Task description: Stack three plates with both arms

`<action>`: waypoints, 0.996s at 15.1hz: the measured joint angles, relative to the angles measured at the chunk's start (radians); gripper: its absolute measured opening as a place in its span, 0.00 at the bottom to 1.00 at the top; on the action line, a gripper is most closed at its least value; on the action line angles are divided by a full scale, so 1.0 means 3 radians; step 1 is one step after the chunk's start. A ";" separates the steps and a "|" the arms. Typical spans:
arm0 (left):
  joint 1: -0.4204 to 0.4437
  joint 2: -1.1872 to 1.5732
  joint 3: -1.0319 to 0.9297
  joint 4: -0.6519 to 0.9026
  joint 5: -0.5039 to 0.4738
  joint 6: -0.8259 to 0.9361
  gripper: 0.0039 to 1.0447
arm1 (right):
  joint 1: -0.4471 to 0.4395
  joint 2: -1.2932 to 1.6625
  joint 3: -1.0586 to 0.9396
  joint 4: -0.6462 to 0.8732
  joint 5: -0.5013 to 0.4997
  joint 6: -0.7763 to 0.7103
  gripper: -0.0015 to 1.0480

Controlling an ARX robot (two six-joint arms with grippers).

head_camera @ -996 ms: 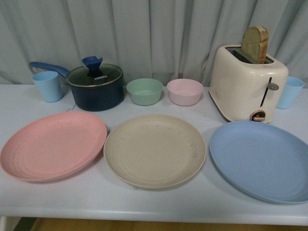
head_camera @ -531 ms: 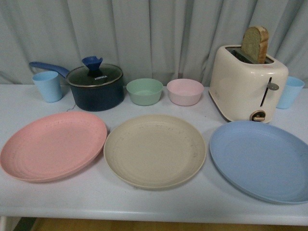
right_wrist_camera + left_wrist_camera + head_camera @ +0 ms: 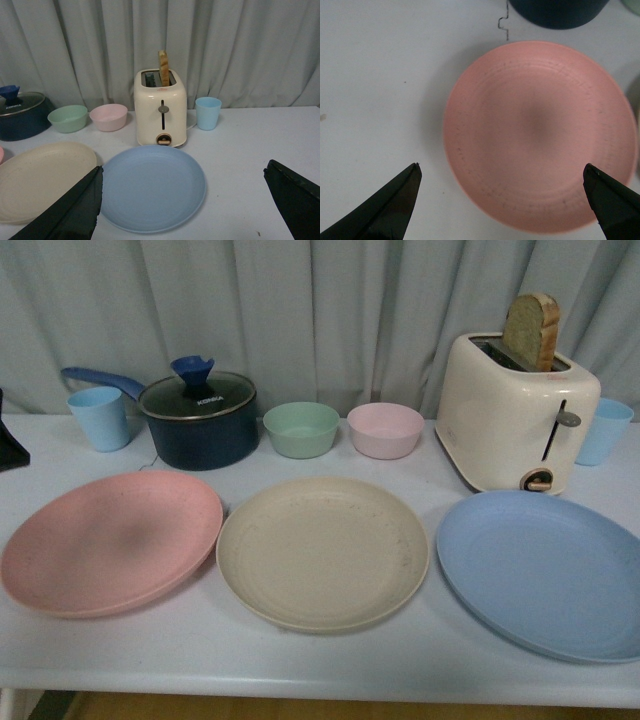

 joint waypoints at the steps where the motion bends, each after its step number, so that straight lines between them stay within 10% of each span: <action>1: 0.0109 0.0559 0.0353 -0.0084 0.0065 0.0183 0.94 | 0.0000 -0.0001 0.0000 -0.0003 0.0000 0.0000 0.94; 15: 0.0394 0.1722 0.1284 -0.0364 0.0315 0.0479 0.94 | 0.0000 -0.0001 0.0000 0.0000 0.0000 0.0000 0.94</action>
